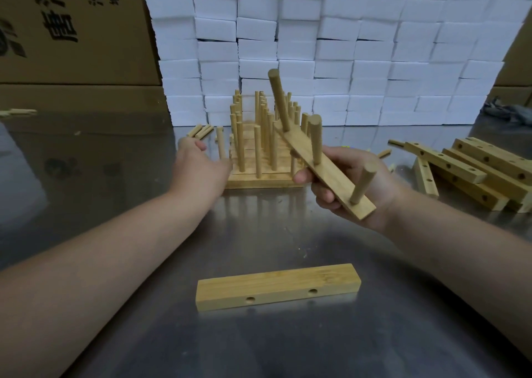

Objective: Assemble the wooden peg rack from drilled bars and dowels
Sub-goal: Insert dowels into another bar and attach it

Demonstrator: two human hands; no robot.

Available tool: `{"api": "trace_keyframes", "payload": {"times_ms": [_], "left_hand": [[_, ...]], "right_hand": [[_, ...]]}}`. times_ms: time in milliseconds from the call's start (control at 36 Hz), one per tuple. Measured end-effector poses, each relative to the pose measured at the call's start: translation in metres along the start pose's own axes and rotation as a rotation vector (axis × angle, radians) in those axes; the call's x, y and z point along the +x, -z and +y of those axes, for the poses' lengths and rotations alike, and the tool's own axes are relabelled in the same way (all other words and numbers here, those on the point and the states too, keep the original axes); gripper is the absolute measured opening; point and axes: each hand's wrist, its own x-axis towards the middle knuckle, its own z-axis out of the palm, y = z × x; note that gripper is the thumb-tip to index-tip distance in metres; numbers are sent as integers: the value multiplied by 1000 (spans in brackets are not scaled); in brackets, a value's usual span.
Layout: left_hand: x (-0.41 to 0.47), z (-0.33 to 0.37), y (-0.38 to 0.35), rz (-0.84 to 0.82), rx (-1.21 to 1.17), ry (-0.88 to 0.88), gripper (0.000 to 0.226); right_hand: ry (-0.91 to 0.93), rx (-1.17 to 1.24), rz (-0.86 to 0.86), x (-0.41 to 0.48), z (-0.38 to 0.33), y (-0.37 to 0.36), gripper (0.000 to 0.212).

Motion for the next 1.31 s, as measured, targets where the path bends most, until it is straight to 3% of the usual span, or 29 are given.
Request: {"api": "trace_keyframes", "payload": {"times_ms": [83,167,222,361,528,639,694,944,1056,1139,1306], "left_hand": [[0,-7,-2,-216,303,52,51],[0,-11,-6,-234,386,-45,21],[-1,-10,-7,-216,321,-58,13],[-2,-7,-9,-203,221,-59,43],[-5,-1,-5,-4,-54,-192,16],[-13,0,-7,-256,-284,-200,32],[-15,-1,-5,-326,-275,-199,38],[-21,1,2,-593,-112,-338,37],[-19,0,0,-576,-41,-341,27],[-17,-1,-2,-536,-25,-324,18],[-5,-9,6,-575,130,-297,11]], "right_hand": [[-45,-51,-81,0,4,2,22],[-89,-77,-175,2,5,6,19],[-142,-84,-201,3,6,8,21],[-252,-56,-213,3,8,15,24],[-370,112,-343,4,3,22,32],[-411,182,-390,6,3,30,41],[-404,216,-401,7,3,31,47],[-380,350,-357,6,2,35,58],[-399,385,-344,6,2,36,56],[-391,312,-234,8,1,34,28],[-326,255,56,12,0,37,46]]}}
